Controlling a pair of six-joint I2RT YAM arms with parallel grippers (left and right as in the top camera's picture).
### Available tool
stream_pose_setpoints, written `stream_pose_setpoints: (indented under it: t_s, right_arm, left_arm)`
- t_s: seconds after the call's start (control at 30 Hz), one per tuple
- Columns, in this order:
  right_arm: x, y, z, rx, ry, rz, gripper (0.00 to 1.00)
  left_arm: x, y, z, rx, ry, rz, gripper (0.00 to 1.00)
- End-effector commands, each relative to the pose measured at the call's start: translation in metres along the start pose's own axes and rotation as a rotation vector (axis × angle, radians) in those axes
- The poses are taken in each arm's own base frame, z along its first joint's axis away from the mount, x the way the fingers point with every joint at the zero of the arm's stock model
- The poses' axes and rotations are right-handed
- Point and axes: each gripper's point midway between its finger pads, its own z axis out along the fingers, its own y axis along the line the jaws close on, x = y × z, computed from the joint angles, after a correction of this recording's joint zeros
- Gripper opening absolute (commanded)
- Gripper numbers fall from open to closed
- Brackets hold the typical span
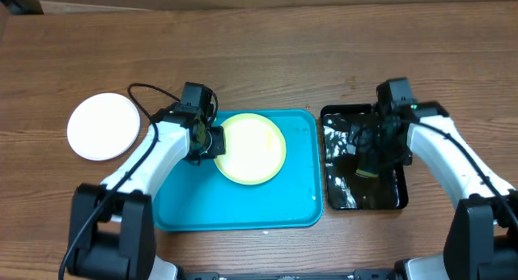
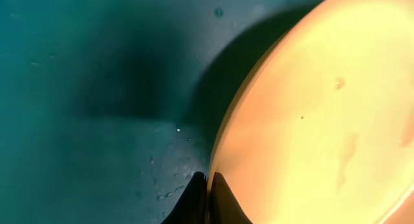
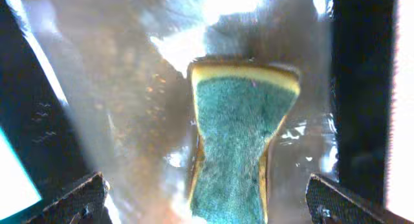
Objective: Clean dirty plates on tray and stack at the side
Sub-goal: 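Lift the yellow plate with left gripper and tilt it over the black tray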
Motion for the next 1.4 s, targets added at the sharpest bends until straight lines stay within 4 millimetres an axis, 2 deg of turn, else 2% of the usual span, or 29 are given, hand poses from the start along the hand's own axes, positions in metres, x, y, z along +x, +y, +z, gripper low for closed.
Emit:
stream_pose_setpoints:
  t_s: [0.0,0.07,0.2,0.33,0.43,0.67,0.83,1.03,1.37]
  right_arm:
    - [-0.02,0.01,-0.027,-0.016,-0.042,-0.006,1.0]
    - [-0.028,0.002,-0.037,0.039,-0.072,-0.003,1.0]
    - [-0.039,-0.008,-0.04,0.097,-0.123,0.064,1.0]
    - [-0.051,-0.014,-0.041,0.086,-0.165,0.095,1.0]
    - [-0.056,-0.03,-0.043,0.088,-0.173,0.171,1.0]
    - [-0.063,-0.067,-0.046,0.1,-0.182,0.285,1.0]
    - [-0.064,-0.073,-0.047,0.102,-0.184,0.302,1.0]
    - [-0.064,-0.073,-0.047,0.102,-0.184,0.302,1.0]
    - [-0.064,-0.073,-0.047,0.102,-0.184,0.302,1.0]
  left_arm:
    - [-0.021,0.001,-0.033,-0.029,-0.122,0.018,0.04]
    - [-0.025,-0.003,-0.05,-0.018,-0.174,0.026,0.04]
    - [-0.029,-0.009,-0.07,-0.026,-0.246,0.01,0.04]
    - [-0.031,-0.026,-0.089,-0.006,-0.264,0.047,0.04]
    - [-0.036,-0.039,-0.108,-0.003,-0.282,0.052,0.04]
    - [-0.049,-0.097,-0.154,0.091,-0.39,0.139,0.04]
    - [-0.042,-0.134,-0.158,0.082,-0.457,0.199,0.04]
    - [-0.027,-0.177,-0.145,0.027,-0.519,0.311,0.04]
    - [-0.017,-0.207,-0.142,-0.148,-0.683,0.409,0.04]
